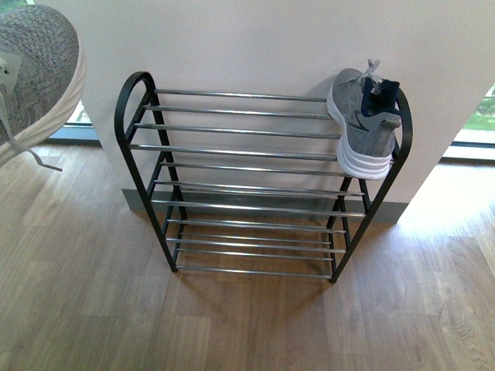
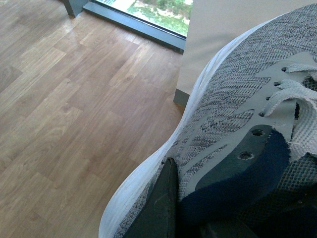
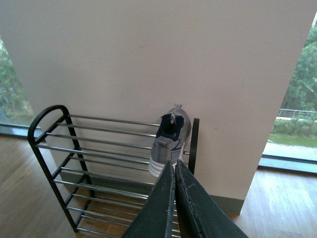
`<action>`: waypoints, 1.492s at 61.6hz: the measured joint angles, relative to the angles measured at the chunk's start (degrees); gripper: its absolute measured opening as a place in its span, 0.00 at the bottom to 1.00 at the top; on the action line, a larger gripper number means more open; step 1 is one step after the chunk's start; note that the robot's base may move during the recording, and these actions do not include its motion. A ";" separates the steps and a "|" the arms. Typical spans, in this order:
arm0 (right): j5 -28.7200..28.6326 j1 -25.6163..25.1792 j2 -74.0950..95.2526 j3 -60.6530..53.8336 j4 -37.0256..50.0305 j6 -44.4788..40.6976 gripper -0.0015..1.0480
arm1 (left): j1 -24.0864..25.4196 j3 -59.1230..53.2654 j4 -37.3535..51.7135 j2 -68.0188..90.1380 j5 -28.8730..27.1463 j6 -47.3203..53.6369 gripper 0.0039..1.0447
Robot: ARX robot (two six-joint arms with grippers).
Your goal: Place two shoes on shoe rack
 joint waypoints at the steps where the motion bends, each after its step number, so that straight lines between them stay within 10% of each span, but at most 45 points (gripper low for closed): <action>1: 0.02 0.00 0.00 0.00 -0.02 0.00 0.13 | 0.00 0.00 0.02 0.00 0.00 0.00 0.01; 33: -0.13 0.00 -0.02 0.00 -0.02 0.02 0.92 | 0.09 0.00 0.00 0.00 -0.35 0.02 0.01; 92: -0.13 0.13 -0.13 0.00 -0.15 -0.02 0.91 | 0.02 -0.02 0.00 -0.13 -0.42 0.17 0.01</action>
